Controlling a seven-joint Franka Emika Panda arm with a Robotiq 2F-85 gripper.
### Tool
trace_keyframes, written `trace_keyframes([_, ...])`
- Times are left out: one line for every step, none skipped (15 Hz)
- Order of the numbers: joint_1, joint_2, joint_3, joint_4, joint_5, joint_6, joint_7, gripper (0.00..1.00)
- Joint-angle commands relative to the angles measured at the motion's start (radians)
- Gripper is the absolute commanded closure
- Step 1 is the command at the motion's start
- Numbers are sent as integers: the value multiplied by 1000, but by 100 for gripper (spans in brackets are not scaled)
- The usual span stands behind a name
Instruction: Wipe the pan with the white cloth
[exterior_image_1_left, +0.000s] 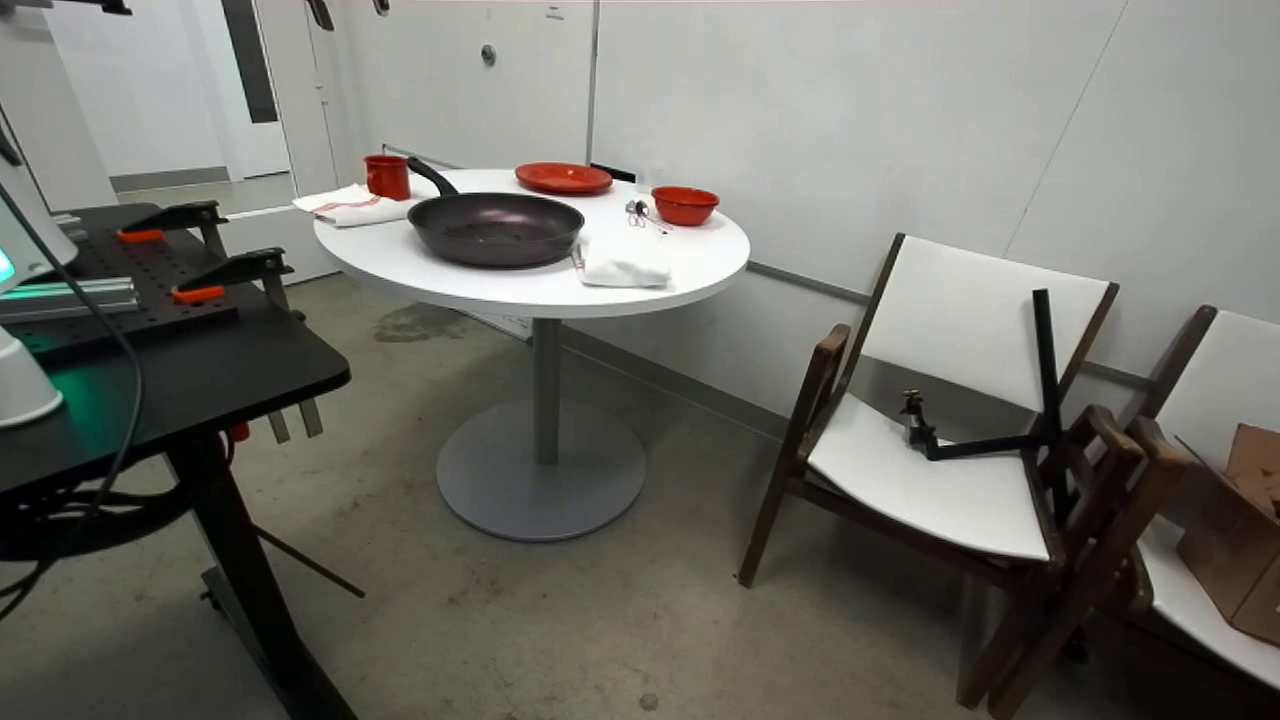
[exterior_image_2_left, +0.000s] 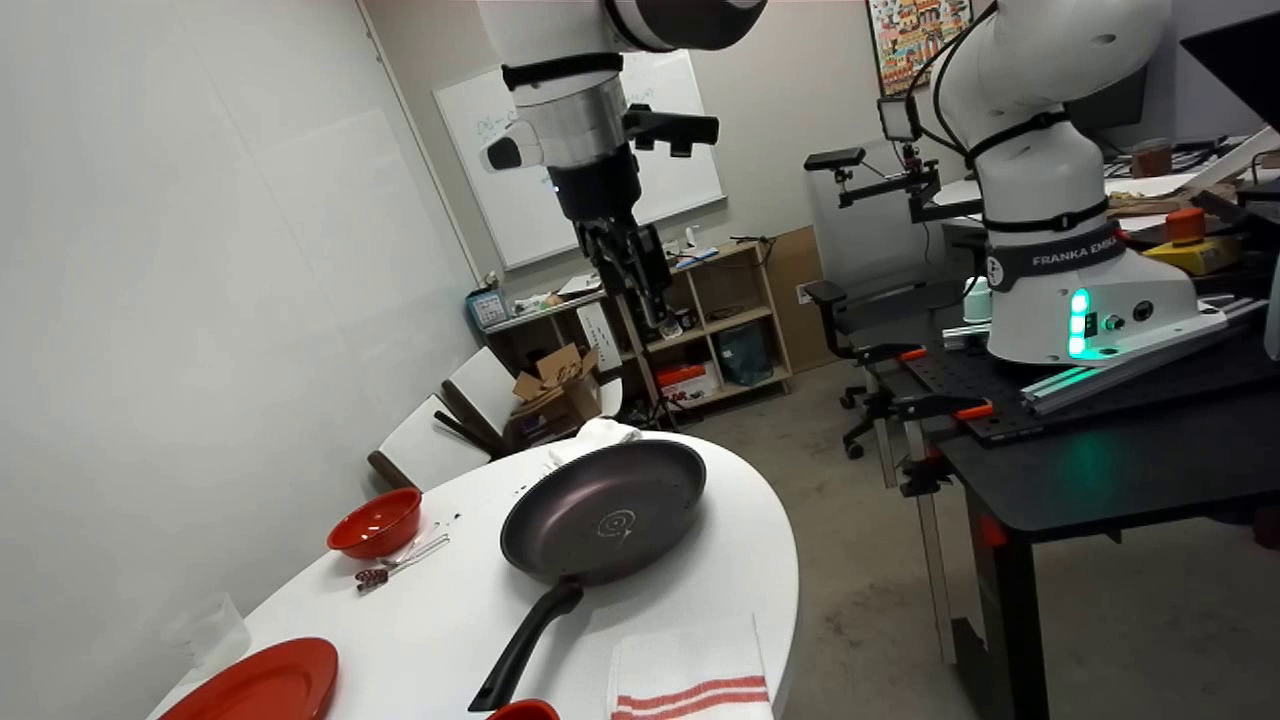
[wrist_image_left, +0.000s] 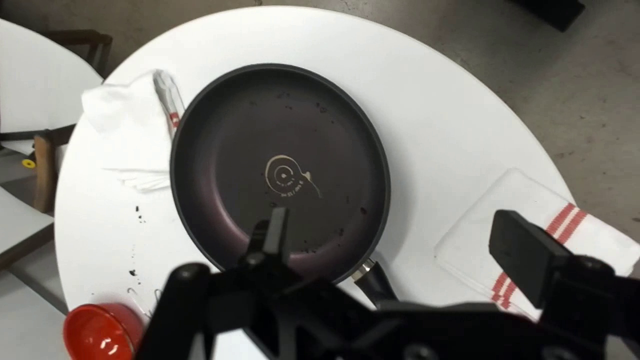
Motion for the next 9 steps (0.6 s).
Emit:
trace_keyframes([33,123,-12,95,31,-8,-99,0])
trace_keyframes([39,152,-13,111,41,-6,-127,0])
trace_keyframes([42,179,-15,126,48,-5,-153,0])
trace_keyframes([45,208,-15,141,55,-2,-182,0])
trace_keyframes([45,231,-15,153,73,3,-223,0])
trace_keyframes([45,256,-12,164,88,18,-270,0])
trace_keyframes([46,281,-9,176,101,19,-304,0])
trace_keyframes([45,304,-8,185,111,21,-339,0])
trace_keyframes([45,317,-7,189,120,23,-370,0])
